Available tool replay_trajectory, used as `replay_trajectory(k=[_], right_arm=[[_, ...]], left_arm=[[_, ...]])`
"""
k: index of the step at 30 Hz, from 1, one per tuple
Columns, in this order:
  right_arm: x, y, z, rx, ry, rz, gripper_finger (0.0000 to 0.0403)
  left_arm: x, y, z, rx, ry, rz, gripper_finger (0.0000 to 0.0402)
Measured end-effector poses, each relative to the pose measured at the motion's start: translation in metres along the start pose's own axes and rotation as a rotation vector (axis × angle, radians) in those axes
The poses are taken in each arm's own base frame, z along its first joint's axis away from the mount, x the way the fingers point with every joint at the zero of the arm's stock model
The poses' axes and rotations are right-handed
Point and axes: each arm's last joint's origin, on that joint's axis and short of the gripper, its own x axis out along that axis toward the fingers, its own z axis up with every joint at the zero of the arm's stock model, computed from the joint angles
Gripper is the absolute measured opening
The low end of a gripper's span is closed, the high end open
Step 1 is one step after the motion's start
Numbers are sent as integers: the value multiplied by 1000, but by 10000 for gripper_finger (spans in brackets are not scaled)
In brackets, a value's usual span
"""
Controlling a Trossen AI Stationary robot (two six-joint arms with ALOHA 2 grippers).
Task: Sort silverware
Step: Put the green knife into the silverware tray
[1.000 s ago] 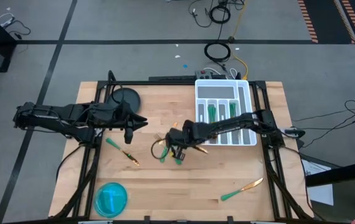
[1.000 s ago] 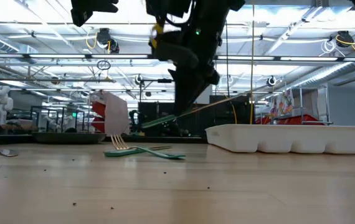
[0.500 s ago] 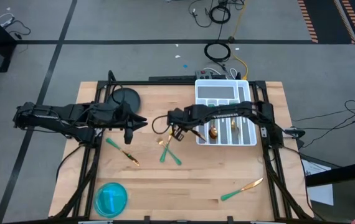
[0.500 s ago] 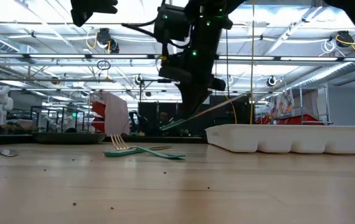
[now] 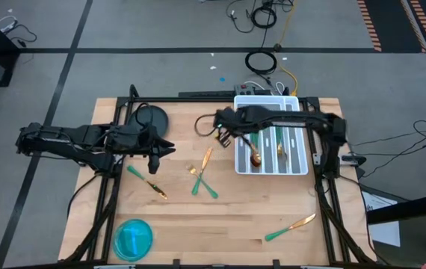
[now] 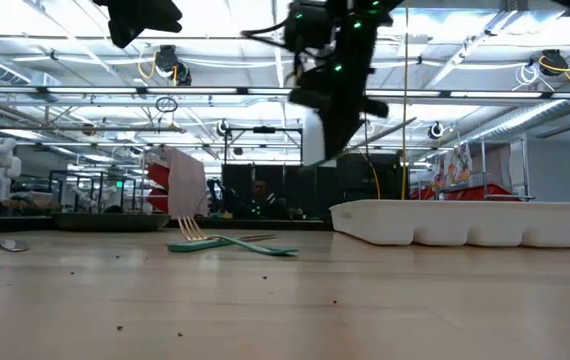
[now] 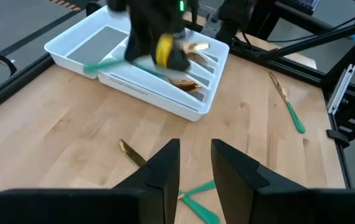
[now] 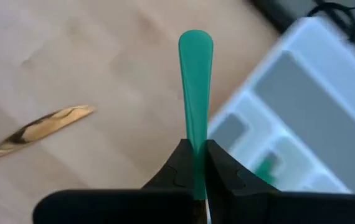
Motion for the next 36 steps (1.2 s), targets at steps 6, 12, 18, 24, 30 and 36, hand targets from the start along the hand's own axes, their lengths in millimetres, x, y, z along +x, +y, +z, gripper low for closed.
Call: replay_trajectory(k=[6,12,18,24,30,36], right_arm=[[-27,-44,-24,118,-59,-28,0],[-30,-74,-67,266,-112,-32,0],[-26,-95,-105,397,-121,-69,0],[-24,-112,-130,499,-146,-131,0],[-19,-124,-145,505,-92,-210,0],[-19,-134,-150,481,-40,-286,0]], left_arm=[[0,0,0,21,-1,0,97],[0,0,0,29,-3,-1,97],[0,0,1,44,-9,13,97],[0,1,1,42,-23,49,97],[0,1,1,41,-25,53,97],[0,2,1,41,-28,60,97]])
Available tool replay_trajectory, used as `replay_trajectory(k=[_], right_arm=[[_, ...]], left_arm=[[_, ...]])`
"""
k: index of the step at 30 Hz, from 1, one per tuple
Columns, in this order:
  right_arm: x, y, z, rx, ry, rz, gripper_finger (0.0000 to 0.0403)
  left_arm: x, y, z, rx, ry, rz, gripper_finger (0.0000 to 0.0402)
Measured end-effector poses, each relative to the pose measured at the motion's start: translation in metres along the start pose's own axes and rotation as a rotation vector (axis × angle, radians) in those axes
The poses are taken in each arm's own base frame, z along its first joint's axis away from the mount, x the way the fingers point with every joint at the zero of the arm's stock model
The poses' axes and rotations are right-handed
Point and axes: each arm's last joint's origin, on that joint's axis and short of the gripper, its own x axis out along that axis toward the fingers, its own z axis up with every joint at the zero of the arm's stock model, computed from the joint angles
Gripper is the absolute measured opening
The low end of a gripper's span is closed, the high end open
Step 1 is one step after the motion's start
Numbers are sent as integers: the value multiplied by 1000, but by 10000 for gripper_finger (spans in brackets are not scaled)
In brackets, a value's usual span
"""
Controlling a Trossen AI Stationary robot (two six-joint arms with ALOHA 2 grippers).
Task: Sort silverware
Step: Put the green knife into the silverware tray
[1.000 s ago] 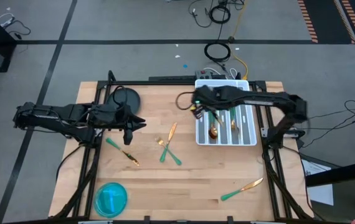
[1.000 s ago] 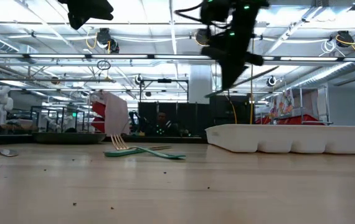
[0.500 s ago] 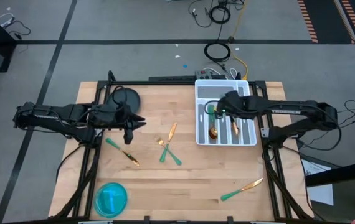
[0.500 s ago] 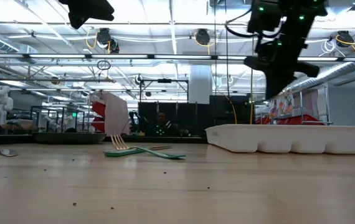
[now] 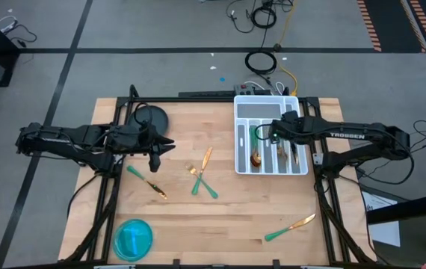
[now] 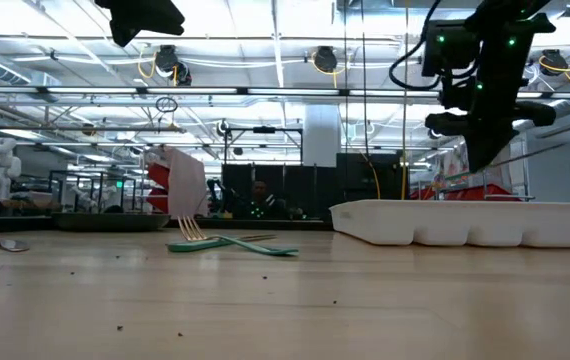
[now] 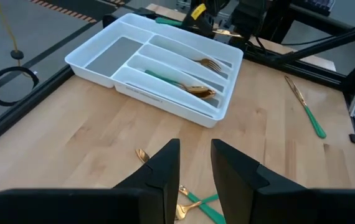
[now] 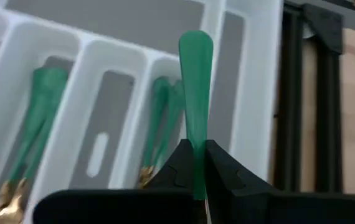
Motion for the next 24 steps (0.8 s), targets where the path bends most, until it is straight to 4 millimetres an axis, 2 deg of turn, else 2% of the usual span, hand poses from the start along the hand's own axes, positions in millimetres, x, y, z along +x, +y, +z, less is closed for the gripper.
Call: replay_trajectory(k=[7,18,24], right_arm=[[9,-8,7,56,-17,-53,0],[36,-17,-4,125,-48,72,0],[37,-27,-5,138,-73,56,0]], left_arm=[[0,1,0,0,-12,35,97],[0,1,0,0,-11,35,97],[0,1,0,0,-13,44,97]])
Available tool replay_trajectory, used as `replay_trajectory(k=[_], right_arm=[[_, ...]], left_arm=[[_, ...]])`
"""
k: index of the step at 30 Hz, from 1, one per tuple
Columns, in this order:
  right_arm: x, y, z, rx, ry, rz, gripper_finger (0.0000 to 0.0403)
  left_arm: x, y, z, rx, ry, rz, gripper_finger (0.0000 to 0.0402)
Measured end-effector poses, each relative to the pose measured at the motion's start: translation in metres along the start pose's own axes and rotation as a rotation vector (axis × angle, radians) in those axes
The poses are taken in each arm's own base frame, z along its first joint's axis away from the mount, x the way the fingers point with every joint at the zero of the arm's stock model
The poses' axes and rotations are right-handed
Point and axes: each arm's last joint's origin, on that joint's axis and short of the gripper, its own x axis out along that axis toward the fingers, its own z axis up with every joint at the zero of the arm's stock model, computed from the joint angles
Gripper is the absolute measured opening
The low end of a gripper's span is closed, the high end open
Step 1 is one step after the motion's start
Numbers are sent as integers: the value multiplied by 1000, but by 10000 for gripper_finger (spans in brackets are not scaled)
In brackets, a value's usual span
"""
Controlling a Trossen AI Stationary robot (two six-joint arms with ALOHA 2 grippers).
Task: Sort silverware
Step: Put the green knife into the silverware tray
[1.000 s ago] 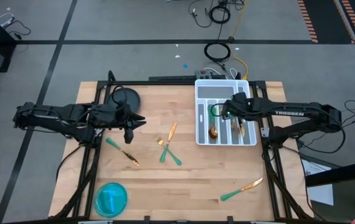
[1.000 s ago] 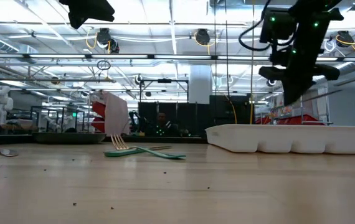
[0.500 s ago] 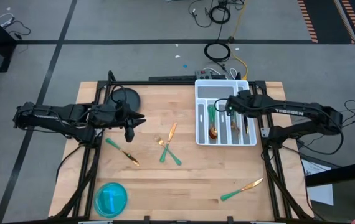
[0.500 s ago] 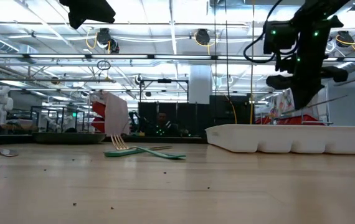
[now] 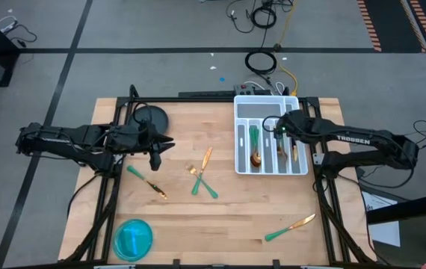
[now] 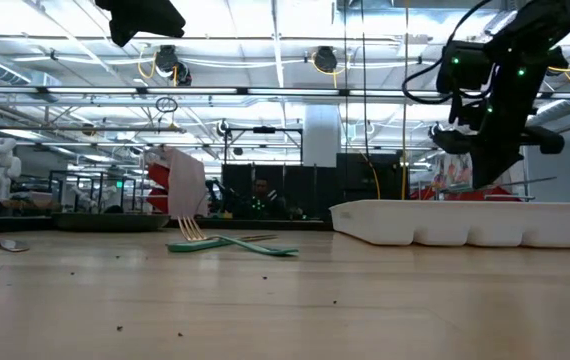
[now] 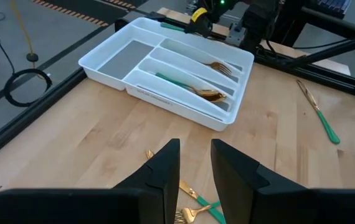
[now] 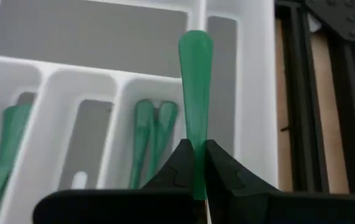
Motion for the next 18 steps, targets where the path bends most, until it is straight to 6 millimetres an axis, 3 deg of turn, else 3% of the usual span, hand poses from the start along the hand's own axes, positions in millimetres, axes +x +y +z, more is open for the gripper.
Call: replay_trajectory(k=[18], right_arm=[[31,-19,-14,81,15,8,0]], left_arm=[[0,2,1,-1,-17,52,97]])
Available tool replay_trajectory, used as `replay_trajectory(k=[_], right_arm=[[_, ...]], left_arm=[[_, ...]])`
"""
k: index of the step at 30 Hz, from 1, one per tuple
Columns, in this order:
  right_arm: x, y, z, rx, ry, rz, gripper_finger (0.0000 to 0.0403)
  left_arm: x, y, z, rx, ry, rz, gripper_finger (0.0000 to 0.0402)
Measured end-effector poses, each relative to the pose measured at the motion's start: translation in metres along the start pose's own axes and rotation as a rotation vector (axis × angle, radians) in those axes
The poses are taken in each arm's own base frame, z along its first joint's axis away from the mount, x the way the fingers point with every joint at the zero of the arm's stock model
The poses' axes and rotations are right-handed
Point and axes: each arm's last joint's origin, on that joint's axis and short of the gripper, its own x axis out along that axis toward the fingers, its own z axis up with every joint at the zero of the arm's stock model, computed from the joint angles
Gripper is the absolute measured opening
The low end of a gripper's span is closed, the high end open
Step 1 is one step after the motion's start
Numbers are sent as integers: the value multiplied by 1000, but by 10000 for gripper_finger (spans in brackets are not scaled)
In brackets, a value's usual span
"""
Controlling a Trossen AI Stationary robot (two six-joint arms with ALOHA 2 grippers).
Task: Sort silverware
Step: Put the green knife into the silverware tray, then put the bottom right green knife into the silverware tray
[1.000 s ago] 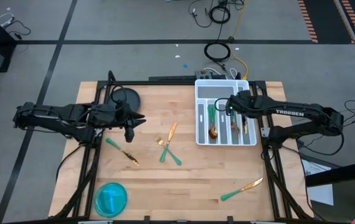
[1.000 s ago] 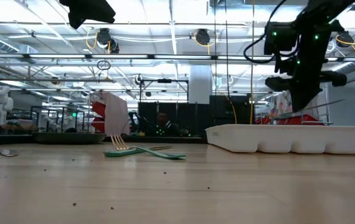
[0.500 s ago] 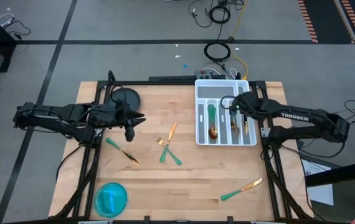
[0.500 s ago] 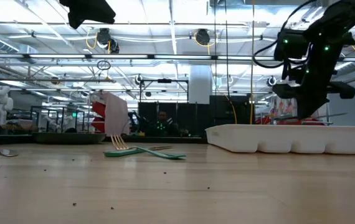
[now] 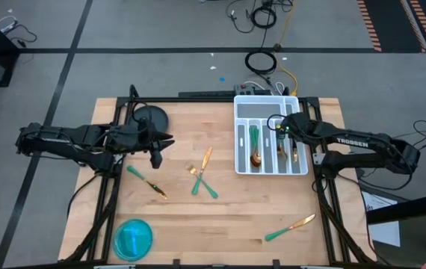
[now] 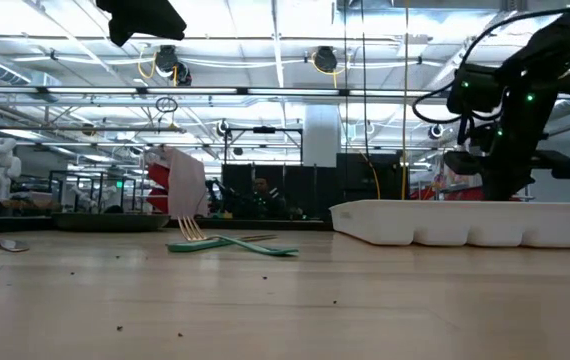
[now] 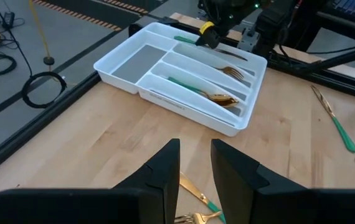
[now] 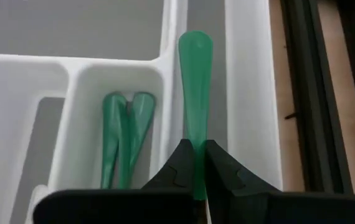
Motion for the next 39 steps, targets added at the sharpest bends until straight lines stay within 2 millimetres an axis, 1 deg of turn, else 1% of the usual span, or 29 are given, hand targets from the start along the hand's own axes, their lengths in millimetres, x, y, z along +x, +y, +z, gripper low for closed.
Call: replay_trajectory(k=[3,9,11,14,17,24,27,30,32,36,39], right_arm=[[6,-2,-2,16,5,20,0],[21,-11,-17,64,53,61,0],[23,-14,-22,77,68,48,0],[24,-15,-24,79,69,43,9],[24,-15,-24,80,67,43,32],[24,-16,-23,77,61,29,121],[21,-14,-19,70,58,28,147],[15,-10,-12,22,57,37,157],[5,-5,-2,-15,52,73,159],[-23,5,26,-145,-8,135,158],[-55,12,50,-243,-65,211,159]], left_arm=[[0,1,0,-3,-1,7,97],[1,4,1,-12,-3,23,97],[2,5,1,-13,-4,26,97],[2,6,2,-17,-5,33,97],[2,8,2,-21,-6,42,97],[3,9,3,-25,-13,66,97],[3,9,3,-25,-13,67,97],[3,9,3,-25,-13,67,97],[3,9,3,-25,-13,67,97],[3,9,3,-25,-13,67,97],[3,9,3,-25,-12,67,97]])
